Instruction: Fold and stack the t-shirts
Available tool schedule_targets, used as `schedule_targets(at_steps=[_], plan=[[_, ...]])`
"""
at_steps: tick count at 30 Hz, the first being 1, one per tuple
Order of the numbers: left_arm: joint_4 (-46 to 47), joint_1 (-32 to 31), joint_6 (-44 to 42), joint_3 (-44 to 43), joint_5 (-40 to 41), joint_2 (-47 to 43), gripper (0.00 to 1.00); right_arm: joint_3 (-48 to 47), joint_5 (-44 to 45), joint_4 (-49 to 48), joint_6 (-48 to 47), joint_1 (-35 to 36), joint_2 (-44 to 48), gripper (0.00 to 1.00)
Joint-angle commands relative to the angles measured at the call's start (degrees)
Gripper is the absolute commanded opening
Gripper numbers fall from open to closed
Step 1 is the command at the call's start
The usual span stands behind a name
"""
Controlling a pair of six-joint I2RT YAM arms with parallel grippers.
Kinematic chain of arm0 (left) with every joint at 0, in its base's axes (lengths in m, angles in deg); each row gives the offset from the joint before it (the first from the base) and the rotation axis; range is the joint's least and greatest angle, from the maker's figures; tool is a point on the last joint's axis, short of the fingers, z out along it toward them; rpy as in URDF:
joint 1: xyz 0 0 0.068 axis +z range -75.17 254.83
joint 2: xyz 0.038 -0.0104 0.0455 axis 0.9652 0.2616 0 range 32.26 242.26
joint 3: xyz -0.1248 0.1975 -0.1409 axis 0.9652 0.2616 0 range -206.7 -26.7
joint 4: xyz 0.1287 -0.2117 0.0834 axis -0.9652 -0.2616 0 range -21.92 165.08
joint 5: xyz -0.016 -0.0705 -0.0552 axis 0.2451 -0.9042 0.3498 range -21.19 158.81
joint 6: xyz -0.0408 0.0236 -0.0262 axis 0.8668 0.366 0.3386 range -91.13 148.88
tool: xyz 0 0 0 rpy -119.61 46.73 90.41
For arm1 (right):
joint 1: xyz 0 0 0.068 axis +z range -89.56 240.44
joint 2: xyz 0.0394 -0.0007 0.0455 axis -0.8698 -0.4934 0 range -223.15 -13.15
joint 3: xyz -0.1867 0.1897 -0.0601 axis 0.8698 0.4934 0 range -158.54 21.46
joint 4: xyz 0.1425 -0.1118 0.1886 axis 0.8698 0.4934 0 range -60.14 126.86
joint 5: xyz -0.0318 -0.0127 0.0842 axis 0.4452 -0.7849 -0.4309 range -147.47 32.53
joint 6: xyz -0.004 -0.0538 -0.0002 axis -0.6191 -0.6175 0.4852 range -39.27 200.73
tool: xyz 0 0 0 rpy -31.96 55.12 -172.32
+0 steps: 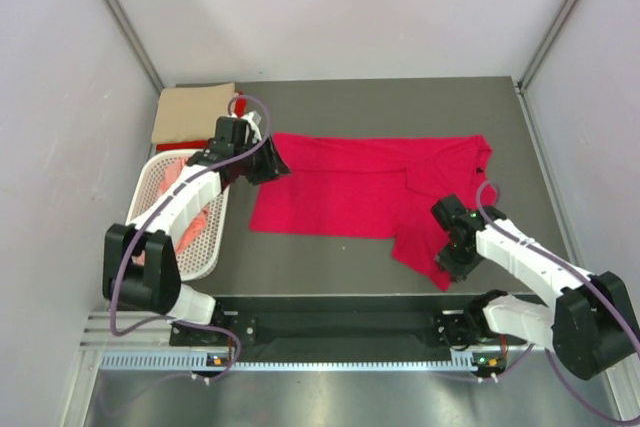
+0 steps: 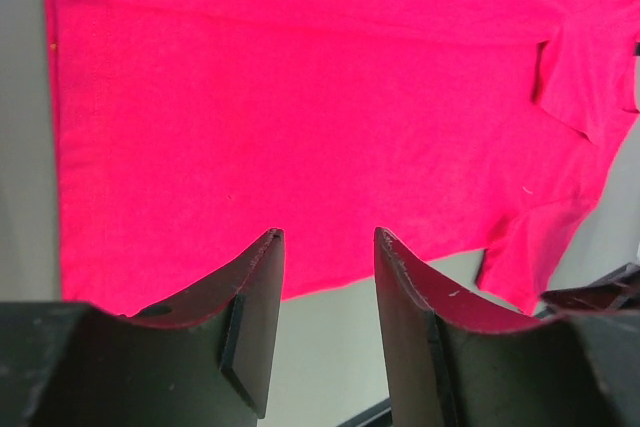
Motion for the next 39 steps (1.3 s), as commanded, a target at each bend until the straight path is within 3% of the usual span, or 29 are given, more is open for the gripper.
schedule_targets(at_steps=[1, 7, 11, 14, 22, 31, 39], plan=[[4.5, 0.1, 0.9, -2.6, -0.9, 3.4, 0.47, -7.0, 6.9, 3.5, 0.3, 0.7, 0.7, 0.32], [6.2, 0.1, 1.6, -6.4, -1.6, 9.6, 0.47, -17.9, 11.3, 2.5, -6.5, -3.8, -8.7, 0.35], [7.8, 0.1, 3.5, -8.5, -2.1, 14.3, 0.47, -25.5, 8.9, -11.7, -18.2, -10.8, -15.5, 0.31], [9.7, 0.1, 4.7, -10.2, -1.1, 17.7, 0.47, -31.4, 7.4, -16.4, -24.3, -15.2, -21.3, 0.29], [11.3, -0.5, 4.2, -20.3, -0.9, 28.7, 0.47, -49.1, 8.7, -17.5, -27.1, -21.0, -42.0, 0.28], [9.1, -0.4, 4.5, -31.0, 4.0, 40.1, 0.47, -51.5, 5.0, -27.3, -28.8, -26.9, -52.7, 0.26], [4.9, -0.2, 4.3, -41.5, 11.1, 48.9, 0.47, -60.5, 3.1, -27.7, -29.5, -28.3, -63.5, 0.25]])
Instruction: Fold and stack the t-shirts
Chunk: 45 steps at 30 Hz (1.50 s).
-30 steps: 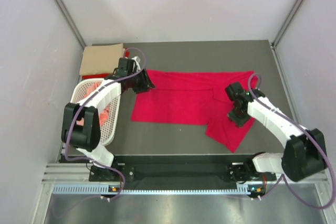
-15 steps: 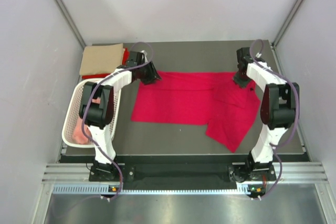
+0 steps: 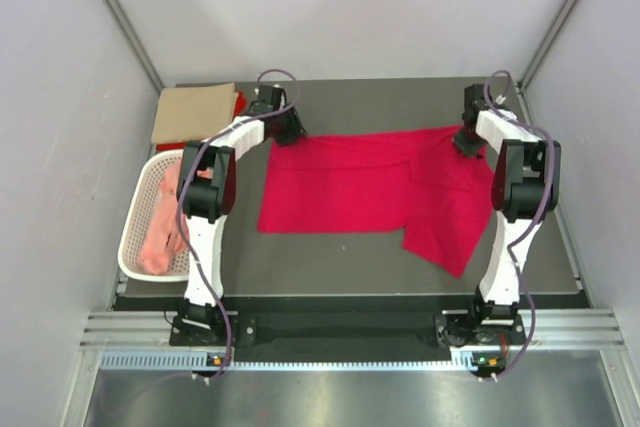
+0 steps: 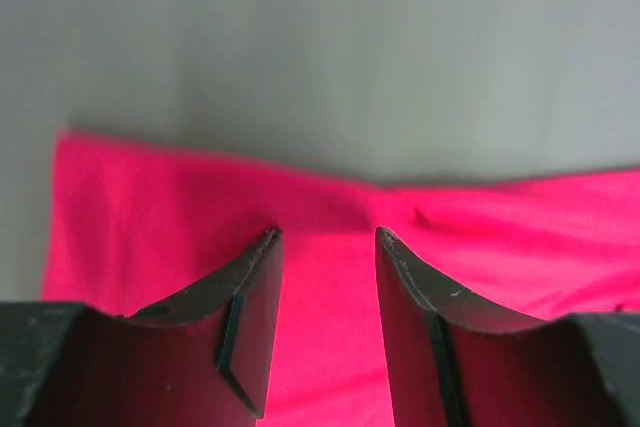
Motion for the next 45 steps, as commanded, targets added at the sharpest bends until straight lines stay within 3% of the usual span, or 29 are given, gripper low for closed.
schedule_targets(at_steps=[1, 6, 10, 12, 17, 21, 25, 29, 37, 45], plan=[[-1.5, 0.4, -0.6, -5.7, 4.0, 3.3, 0.47, -5.8, -1.1, -3.3, -0.8, -1.4, -6.9, 0.25], [-1.4, 0.9, -2.3, -10.1, 4.4, 6.5, 0.48, -11.3, -2.2, -2.8, -1.7, -2.0, -9.3, 0.25], [-2.8, 1.3, -3.6, -13.3, 3.1, 6.8, 0.49, -10.6, -3.5, -2.0, -3.6, -2.0, -6.7, 0.27], [-4.0, 1.3, -4.4, -13.6, 2.7, 4.4, 0.49, -9.2, -3.7, -1.5, -5.1, -2.0, -2.6, 0.31], [-7.3, 0.8, -6.0, -10.5, 1.6, -6.3, 0.50, -7.6, -2.3, 10.2, -4.3, -2.3, 9.1, 0.37], [-8.3, -0.8, -6.7, 1.1, -1.1, -17.1, 0.49, 7.4, -6.4, 14.0, -0.6, -2.9, 20.0, 0.43], [-6.2, -2.2, -7.4, 14.6, -2.2, -30.1, 0.49, 24.2, -9.5, 15.4, 3.3, -2.9, 31.2, 0.43], [-5.7, -2.3, -8.2, 24.6, -3.8, -37.5, 0.49, 39.6, -9.0, 16.0, 5.8, -2.9, 39.4, 0.42], [-7.7, -2.2, -8.7, 29.5, -6.5, -43.1, 0.49, 52.3, -7.4, 15.2, 9.0, -2.8, 54.4, 0.40], [-7.3, -2.2, -8.4, 31.2, -6.4, -45.4, 0.49, 58.3, -7.6, 11.0, 11.0, -2.8, 56.3, 0.37]])
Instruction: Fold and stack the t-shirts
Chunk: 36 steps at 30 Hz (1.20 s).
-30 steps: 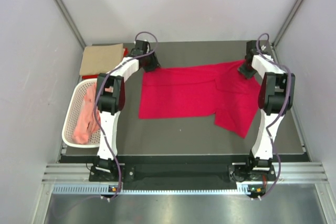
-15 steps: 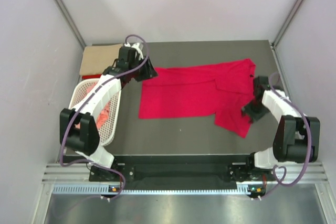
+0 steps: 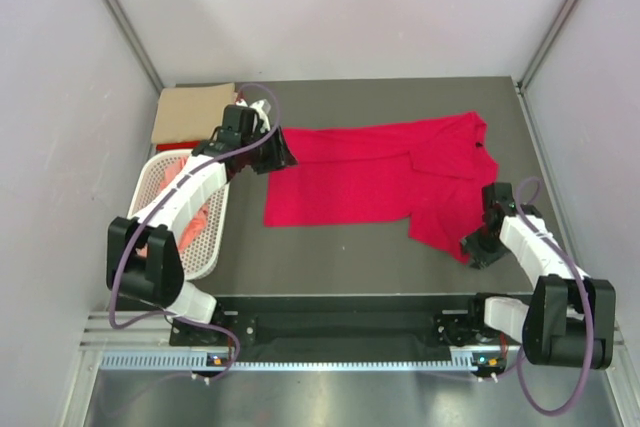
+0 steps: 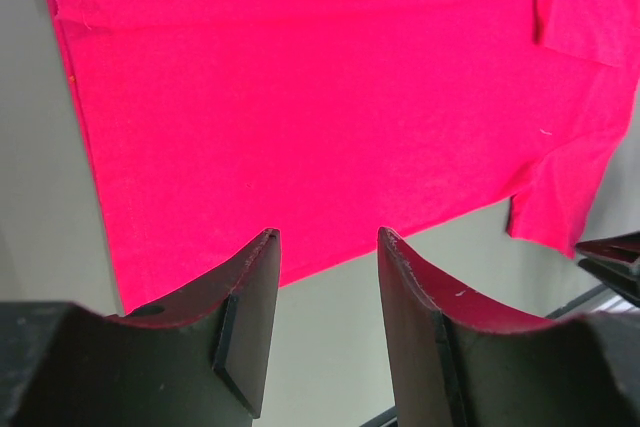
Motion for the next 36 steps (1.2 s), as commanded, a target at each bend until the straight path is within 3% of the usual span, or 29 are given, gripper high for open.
schedule_targets(at_steps=[1, 7, 10, 11, 13, 24, 30, 36], plan=[[1.5, 0.1, -0.5, 0.8, -0.9, -3.2, 0.49, 2.6, -1.2, -3.5, 2.1, -0.4, 1.2, 0.36], [1.5, 0.2, 0.5, 1.9, 0.0, -3.3, 0.49, 5.5, 0.4, -6.8, 2.9, -0.4, 0.7, 0.33], [1.2, 0.5, 2.1, 2.9, 1.7, -3.8, 0.49, 6.2, 1.0, -7.8, 3.1, -0.4, 0.9, 0.22], [0.8, 0.7, 2.8, 3.5, 2.2, -3.9, 0.49, 6.1, 1.2, -7.9, 3.1, -0.4, 1.2, 0.10], [0.2, 1.2, 3.0, 4.3, 2.4, -4.7, 0.49, 5.4, 1.9, -7.2, 2.6, -0.4, 2.2, 0.00], [-10.1, 2.0, -3.0, 9.8, 10.6, -5.3, 0.43, -5.6, 0.4, -4.7, -1.9, -0.2, 9.5, 0.00], [-5.4, 2.0, 8.2, 18.8, 12.6, -12.1, 0.47, -8.4, -5.4, -9.3, -3.4, 0.6, 9.0, 0.00], [-1.2, 2.1, 18.2, 23.2, 12.3, -10.5, 0.46, -8.6, -8.2, -11.5, -5.6, 0.9, 6.1, 0.00]])
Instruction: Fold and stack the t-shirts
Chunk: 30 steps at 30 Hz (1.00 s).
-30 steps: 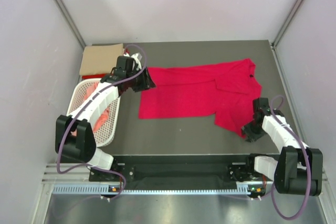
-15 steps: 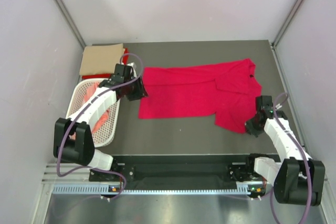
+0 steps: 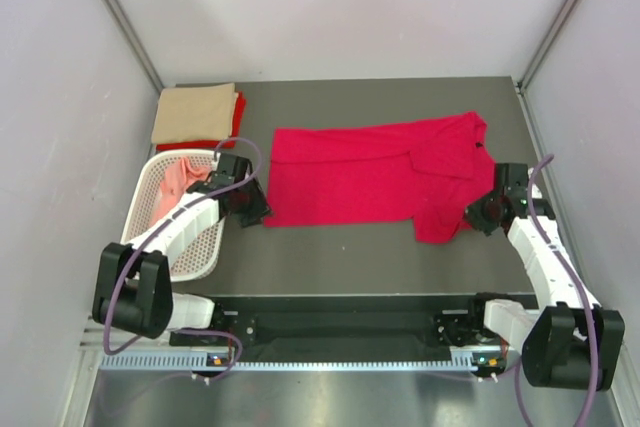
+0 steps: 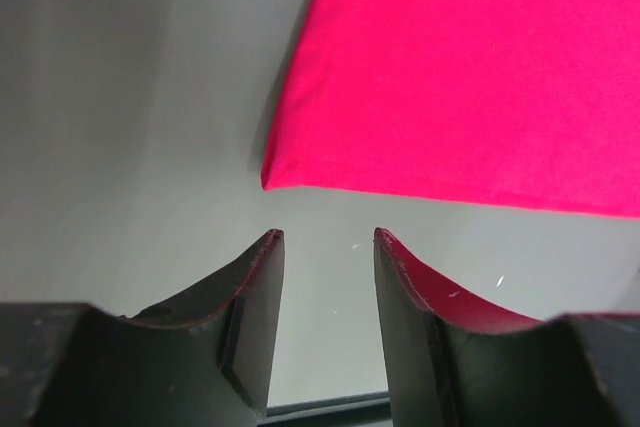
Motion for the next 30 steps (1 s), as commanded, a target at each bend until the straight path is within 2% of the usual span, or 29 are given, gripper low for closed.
schedule_targets(at_steps=[1, 6, 14, 24, 27, 28, 29, 30], plan=[[4.5, 0.2, 7.8, 2.7, 1.3, 0.5, 0.46, -2.3, -2.3, -3.0, -2.5, 0.3, -0.5, 0.00], [6.7, 0.0, 8.6, 5.4, 5.1, 0.7, 0.47, -3.2, -1.4, -2.4, -3.4, 0.3, 0.9, 0.00], [9.3, 0.0, 8.2, 4.4, 7.6, 1.8, 0.46, -2.9, 0.8, -1.2, -3.5, 0.3, 3.2, 0.00], [11.6, 0.0, 8.7, 5.8, 5.9, 5.1, 0.44, -3.0, 3.6, 0.1, -3.0, 0.3, 4.8, 0.00], [11.9, -0.1, 8.9, 5.8, 5.9, 5.3, 0.39, -3.7, 5.3, 0.5, -2.8, 0.3, 4.7, 0.00], [12.0, -0.2, 9.0, 6.0, 5.9, 5.3, 0.35, -4.0, 5.7, 0.6, -2.9, 0.3, 4.7, 0.00], [12.1, -0.4, 8.9, 5.9, 5.9, 5.2, 0.25, -4.2, 5.9, 0.6, -3.0, 0.3, 4.8, 0.00], [12.3, -0.4, 8.7, 5.8, 5.9, 5.0, 0.20, -4.4, 6.4, 0.7, -2.9, 0.3, 4.6, 0.00]])
